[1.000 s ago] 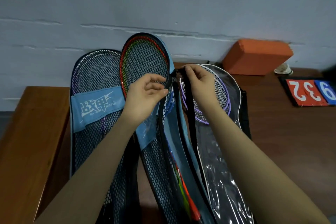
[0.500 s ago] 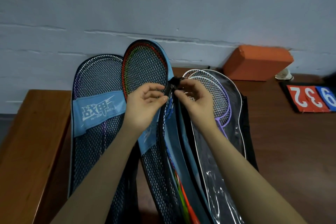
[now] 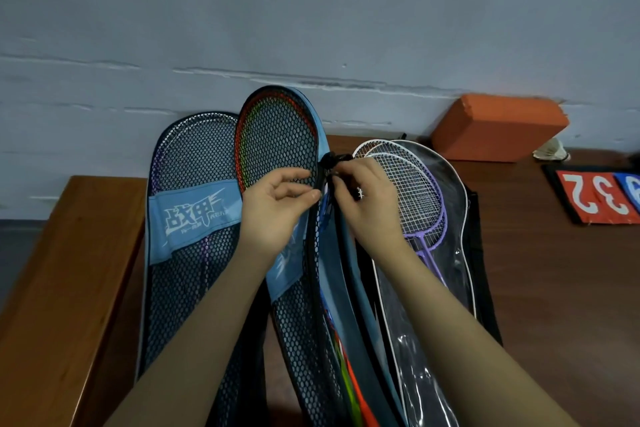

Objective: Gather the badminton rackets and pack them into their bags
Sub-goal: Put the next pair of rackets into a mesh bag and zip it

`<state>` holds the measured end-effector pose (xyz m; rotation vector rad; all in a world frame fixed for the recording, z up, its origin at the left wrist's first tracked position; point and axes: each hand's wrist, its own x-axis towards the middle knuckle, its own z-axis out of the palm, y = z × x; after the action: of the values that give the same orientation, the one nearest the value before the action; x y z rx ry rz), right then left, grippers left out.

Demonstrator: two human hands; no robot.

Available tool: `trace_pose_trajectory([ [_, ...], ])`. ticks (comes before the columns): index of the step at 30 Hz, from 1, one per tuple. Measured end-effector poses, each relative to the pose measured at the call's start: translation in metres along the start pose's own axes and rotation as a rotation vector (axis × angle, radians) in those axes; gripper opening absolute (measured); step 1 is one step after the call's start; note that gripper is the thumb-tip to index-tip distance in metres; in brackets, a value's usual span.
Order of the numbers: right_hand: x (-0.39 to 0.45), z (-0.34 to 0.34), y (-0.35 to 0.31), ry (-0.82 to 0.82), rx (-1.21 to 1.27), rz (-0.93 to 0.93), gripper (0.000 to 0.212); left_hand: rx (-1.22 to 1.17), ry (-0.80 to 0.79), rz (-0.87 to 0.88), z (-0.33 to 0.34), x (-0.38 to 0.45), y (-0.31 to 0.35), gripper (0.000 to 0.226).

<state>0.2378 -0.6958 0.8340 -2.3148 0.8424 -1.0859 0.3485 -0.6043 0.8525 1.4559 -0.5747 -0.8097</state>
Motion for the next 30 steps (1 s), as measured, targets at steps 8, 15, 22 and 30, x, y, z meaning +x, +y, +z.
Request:
trace_pose_trajectory([
  [8, -0.002, -0.010, 0.016, -0.038, -0.159, -0.097, 0.023, 0.038, 0.058, 0.040, 0.014, 0.002, -0.007, 0.026],
  [15, -0.052, -0.023, 0.025, -0.177, -0.268, -0.199, 0.022, -0.001, 0.088, 0.067, 0.025, 0.011, -0.013, 0.022],
  [22, -0.086, -0.054, 0.031, -0.204, -0.028, 0.001, 0.023, 0.568, -0.056, 0.487, 0.034, 0.004, -0.032, 0.031],
  [30, -0.096, -0.060, 0.025, -0.183, 0.023, 0.046, 0.020, 1.132, -0.418, 0.767, 0.020, -0.017, -0.050, 0.034],
])
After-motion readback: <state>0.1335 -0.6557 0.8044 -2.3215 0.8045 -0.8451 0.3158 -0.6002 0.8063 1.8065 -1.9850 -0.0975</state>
